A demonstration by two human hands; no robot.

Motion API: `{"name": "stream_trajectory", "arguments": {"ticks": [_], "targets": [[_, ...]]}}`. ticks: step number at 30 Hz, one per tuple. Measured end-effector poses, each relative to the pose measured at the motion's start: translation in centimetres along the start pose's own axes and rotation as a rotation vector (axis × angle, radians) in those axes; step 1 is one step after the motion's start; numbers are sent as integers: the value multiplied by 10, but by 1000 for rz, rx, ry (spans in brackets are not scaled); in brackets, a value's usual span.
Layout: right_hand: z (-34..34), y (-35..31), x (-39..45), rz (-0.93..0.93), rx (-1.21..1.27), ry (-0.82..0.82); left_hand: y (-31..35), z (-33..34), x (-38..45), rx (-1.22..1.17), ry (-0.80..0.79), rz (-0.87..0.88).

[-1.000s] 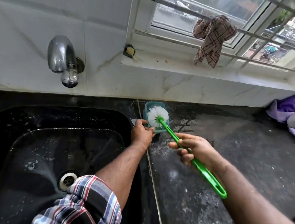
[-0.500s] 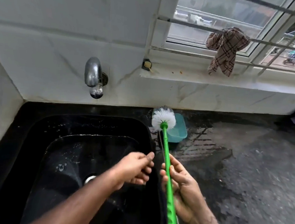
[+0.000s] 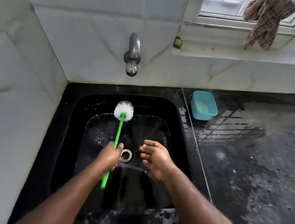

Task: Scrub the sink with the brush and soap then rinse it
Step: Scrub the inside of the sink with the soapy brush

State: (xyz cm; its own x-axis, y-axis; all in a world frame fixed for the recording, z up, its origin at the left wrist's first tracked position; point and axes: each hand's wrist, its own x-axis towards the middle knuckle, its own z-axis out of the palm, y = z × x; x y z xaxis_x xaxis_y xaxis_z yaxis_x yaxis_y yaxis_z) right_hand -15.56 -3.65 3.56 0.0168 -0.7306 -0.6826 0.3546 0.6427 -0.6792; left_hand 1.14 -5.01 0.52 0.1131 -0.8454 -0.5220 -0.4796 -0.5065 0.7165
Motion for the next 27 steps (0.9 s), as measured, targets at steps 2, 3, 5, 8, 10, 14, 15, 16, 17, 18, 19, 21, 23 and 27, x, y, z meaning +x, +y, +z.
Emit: {"name": "stream_trajectory", "arguments": {"ticks": [2,3,5,8,10,14,15,16,17,18,19,21,23,27], "targets": [[-13,2,-12,-6,4,20,19,12,16,95,-56,74],[-21,2,-18,-11,19,28,34,25,21,115,-115,127],[-38,2,-29,-25,47,59,61,53,21,181,-254,240],[-66,-2,-47,-40,79,124,65,75,-2,373,-342,258],[-81,-3,-59,-47,108,151,38,64,-32,406,-439,259],[-95,-1,-72,-36,160,147,-11,32,-96,247,-694,66],[-95,-1,-73,-35,166,150,-9,36,-92,222,-684,46],[-94,-2,-74,-36,171,154,-1,45,-78,205,-627,68],[-92,-3,-73,-39,174,153,14,58,-57,207,-548,106],[-89,-5,-74,-45,174,148,33,70,-35,200,-465,135],[-86,-7,-74,-51,176,140,55,77,-14,175,-408,145],[-82,-8,-74,-64,165,125,83,84,20,109,-367,127],[-82,-7,-75,-59,149,115,78,80,14,191,-437,156],[-84,-5,-76,-39,162,106,11,61,-69,390,-780,177]]}}
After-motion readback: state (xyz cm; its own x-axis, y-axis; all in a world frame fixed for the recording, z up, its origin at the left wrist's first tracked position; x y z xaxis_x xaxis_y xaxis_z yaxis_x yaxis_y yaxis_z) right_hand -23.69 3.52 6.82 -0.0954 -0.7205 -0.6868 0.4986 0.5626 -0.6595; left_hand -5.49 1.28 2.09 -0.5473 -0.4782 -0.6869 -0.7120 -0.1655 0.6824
